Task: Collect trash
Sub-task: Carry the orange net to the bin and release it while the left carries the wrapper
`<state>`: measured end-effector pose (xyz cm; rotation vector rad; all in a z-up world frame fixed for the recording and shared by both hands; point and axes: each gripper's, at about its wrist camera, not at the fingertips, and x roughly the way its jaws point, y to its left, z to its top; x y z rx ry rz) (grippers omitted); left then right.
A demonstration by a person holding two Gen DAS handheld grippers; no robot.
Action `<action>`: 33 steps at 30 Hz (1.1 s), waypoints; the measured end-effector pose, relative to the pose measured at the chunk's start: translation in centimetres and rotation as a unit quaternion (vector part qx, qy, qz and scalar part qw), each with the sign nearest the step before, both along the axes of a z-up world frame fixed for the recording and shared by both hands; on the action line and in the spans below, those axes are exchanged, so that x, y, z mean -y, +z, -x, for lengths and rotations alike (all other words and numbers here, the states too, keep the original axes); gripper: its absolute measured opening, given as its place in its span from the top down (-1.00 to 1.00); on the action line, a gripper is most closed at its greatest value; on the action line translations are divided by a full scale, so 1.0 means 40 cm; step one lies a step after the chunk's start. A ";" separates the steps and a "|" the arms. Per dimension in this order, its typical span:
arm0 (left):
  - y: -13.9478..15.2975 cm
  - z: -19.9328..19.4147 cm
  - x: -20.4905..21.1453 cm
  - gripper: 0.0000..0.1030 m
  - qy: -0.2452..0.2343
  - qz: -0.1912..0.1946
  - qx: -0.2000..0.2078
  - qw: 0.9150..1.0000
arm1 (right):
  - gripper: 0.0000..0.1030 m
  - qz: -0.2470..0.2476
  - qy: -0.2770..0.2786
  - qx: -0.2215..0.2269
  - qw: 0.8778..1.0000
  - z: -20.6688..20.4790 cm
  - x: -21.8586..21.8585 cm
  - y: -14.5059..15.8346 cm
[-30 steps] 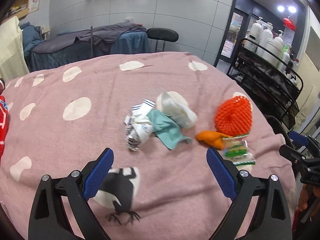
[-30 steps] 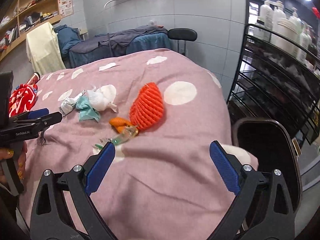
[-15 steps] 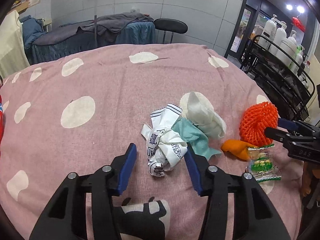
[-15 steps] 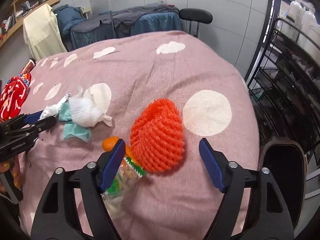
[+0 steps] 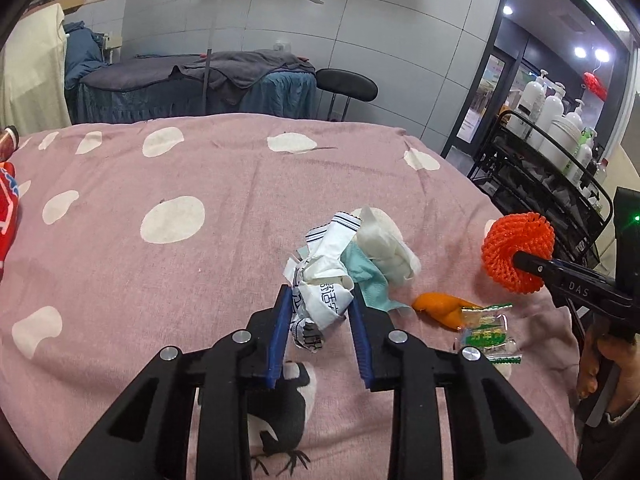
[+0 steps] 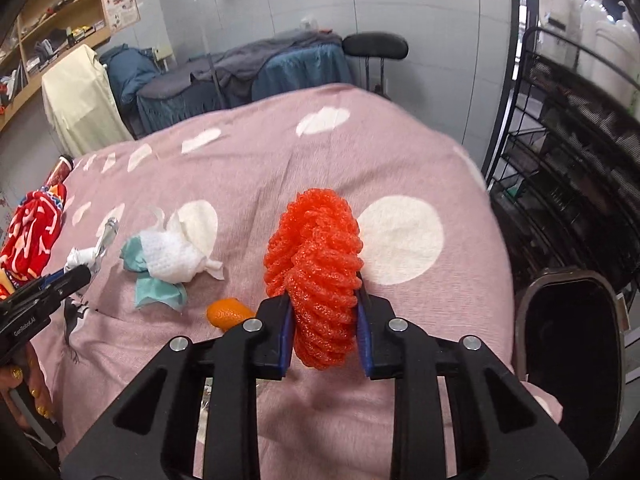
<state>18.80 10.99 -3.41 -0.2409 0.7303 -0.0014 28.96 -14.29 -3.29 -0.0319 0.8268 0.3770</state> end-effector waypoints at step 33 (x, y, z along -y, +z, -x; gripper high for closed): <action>0.102 0.118 0.385 0.44 -0.177 0.023 0.067 0.982 | 0.49 -0.038 -0.118 0.089 0.988 0.314 0.322 0.083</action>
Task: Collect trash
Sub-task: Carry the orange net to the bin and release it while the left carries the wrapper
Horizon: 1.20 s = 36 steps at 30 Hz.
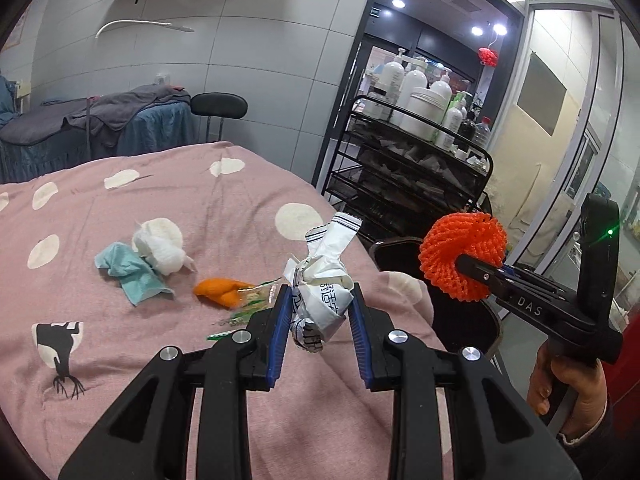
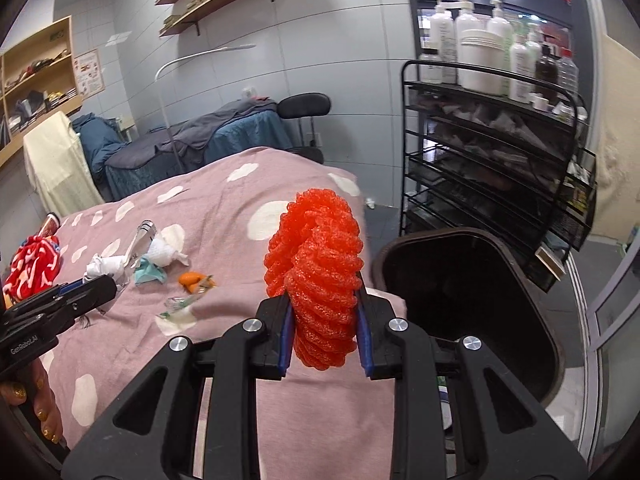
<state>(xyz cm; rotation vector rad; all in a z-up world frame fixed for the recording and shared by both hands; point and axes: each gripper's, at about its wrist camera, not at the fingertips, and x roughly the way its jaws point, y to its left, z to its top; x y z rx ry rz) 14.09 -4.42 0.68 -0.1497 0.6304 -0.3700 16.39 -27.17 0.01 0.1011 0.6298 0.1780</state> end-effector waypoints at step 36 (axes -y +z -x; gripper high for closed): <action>0.008 -0.010 0.205 0.44 -0.091 -0.024 0.011 0.995 | -0.50 0.011 -0.189 -0.138 0.972 -0.146 0.355 -0.268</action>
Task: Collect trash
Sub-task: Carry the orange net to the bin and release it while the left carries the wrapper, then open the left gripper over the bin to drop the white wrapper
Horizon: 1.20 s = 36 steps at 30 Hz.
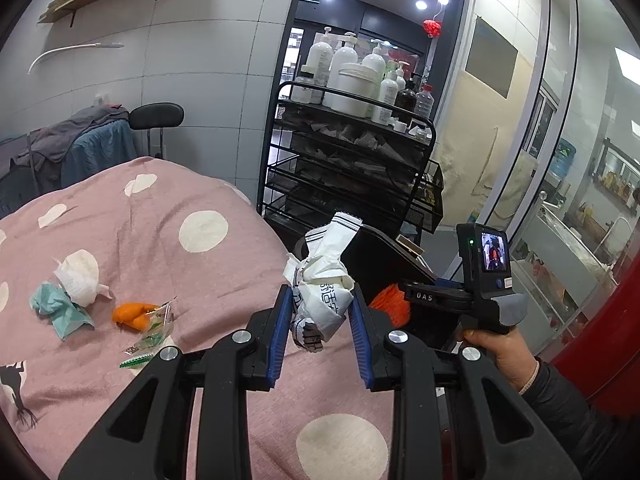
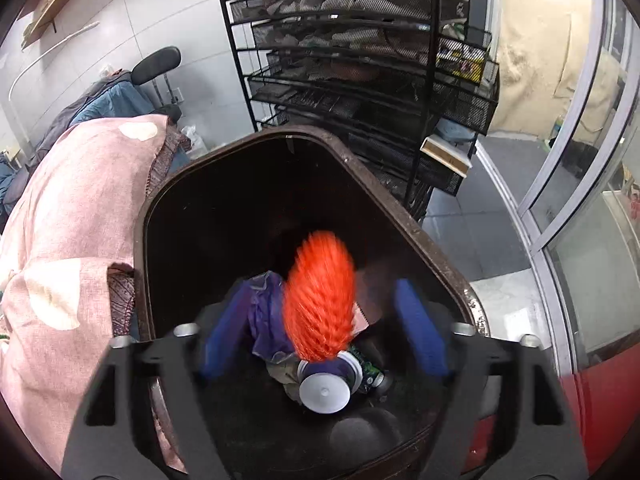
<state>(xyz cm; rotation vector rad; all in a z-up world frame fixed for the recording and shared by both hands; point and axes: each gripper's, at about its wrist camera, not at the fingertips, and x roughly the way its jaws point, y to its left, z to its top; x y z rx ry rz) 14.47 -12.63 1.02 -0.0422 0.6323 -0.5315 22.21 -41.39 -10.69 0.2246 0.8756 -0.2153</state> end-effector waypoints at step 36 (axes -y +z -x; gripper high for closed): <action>-0.115 -0.212 0.361 0.43 -0.130 -0.030 -0.111 0.985 | -0.84 0.005 0.007 0.073 0.997 0.236 -0.046 0.083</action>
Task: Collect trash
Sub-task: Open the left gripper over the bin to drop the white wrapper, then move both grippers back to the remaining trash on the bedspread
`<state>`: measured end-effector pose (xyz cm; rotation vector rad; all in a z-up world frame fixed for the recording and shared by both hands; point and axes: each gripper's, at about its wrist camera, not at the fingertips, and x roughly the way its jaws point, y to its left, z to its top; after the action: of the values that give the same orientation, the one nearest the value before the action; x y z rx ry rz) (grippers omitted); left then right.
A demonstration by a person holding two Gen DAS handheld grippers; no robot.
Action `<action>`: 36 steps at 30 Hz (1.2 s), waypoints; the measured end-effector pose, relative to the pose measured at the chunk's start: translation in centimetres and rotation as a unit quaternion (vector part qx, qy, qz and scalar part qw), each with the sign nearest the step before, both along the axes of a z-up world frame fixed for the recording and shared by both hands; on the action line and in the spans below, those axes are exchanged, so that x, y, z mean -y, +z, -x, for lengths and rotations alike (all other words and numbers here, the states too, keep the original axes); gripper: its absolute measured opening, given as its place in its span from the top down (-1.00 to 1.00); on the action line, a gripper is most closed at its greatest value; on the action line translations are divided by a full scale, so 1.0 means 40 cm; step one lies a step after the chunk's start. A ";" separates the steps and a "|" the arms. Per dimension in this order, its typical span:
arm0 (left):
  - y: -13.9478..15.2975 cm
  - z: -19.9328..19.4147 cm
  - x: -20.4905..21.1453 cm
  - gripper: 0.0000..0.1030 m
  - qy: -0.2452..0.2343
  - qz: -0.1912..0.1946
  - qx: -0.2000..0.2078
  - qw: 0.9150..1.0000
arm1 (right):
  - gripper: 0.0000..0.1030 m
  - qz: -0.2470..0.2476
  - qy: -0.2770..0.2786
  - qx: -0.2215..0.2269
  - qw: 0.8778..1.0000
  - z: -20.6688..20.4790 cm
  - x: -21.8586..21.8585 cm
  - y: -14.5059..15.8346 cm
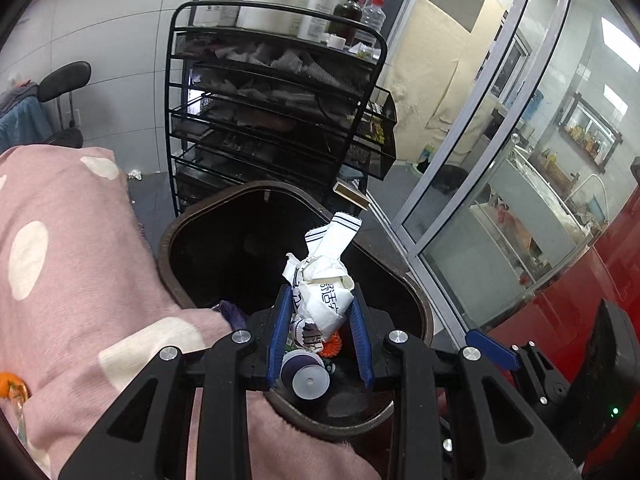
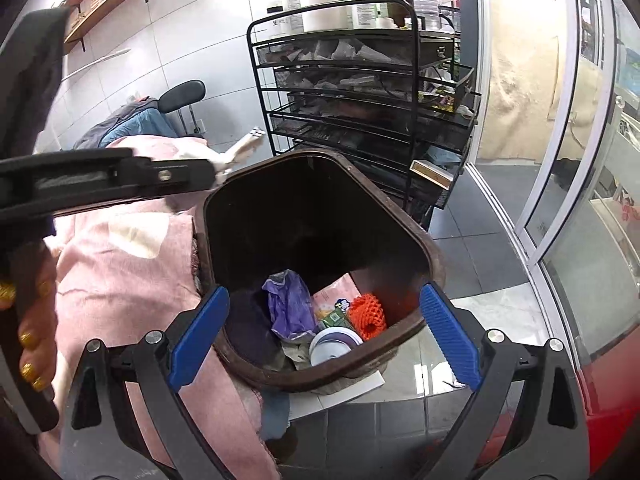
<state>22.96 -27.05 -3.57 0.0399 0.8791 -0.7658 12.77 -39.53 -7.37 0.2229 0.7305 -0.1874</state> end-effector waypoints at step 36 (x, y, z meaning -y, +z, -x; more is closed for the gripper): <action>0.029 0.054 -0.068 -0.88 0.035 -0.024 0.064 0.997 | -0.84 -0.002 0.028 -0.009 1.000 -0.005 -0.026 -0.006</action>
<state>20.78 -24.31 -2.39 0.0989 0.7725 -0.6692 12.97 -38.48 -7.62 0.2050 0.7542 -0.1347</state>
